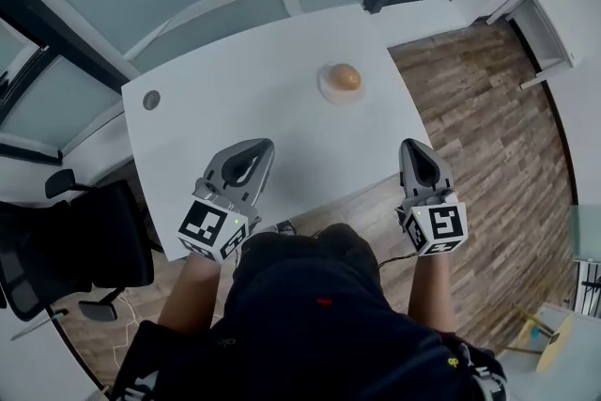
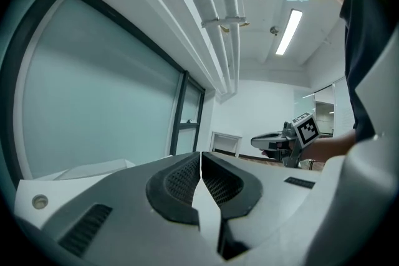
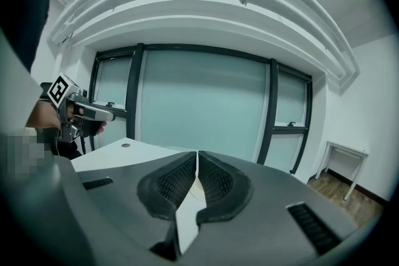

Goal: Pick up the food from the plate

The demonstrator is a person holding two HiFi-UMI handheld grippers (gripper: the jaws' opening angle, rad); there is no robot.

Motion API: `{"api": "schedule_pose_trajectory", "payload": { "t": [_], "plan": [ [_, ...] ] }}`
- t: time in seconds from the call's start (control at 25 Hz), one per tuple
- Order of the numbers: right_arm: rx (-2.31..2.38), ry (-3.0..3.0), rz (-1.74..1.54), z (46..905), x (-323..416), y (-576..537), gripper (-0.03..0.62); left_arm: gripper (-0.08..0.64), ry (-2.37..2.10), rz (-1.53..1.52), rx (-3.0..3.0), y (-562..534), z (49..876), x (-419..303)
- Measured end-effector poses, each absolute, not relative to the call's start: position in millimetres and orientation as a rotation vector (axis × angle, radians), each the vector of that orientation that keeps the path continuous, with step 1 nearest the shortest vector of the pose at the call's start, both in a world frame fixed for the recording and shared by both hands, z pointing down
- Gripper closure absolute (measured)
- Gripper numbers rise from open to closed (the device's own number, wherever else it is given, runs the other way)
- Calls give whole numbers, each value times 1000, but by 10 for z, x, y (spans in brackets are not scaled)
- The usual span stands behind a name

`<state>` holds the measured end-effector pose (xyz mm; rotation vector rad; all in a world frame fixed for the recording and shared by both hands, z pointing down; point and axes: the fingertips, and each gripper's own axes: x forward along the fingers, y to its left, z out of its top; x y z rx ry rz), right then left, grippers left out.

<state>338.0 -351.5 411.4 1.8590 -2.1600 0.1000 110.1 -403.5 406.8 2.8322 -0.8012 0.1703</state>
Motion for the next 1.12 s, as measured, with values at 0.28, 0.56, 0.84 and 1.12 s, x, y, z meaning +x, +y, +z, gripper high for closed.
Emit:
{"api": "schedule_pose_trajectory", "payload": {
  "t": [0.28,0.56,0.84,1.12],
  "plan": [
    [1746,-2248,109,4191,3261,-4049,566,534,-928,186,2763,-4226,4175,919],
    [1599,-2345,131,4441,3478,-4522,565,534,-1093,192,2686,-4338,4156,1154],
    [1410,-2400,238,4974,3814,-5120,417,534,-1255,291,2590,-4465,4203,1570],
    [1211,-2341,314,5751,3813,-5596,275,534,-1358,323,2494,-4474,4347,1800]
  ]
}}
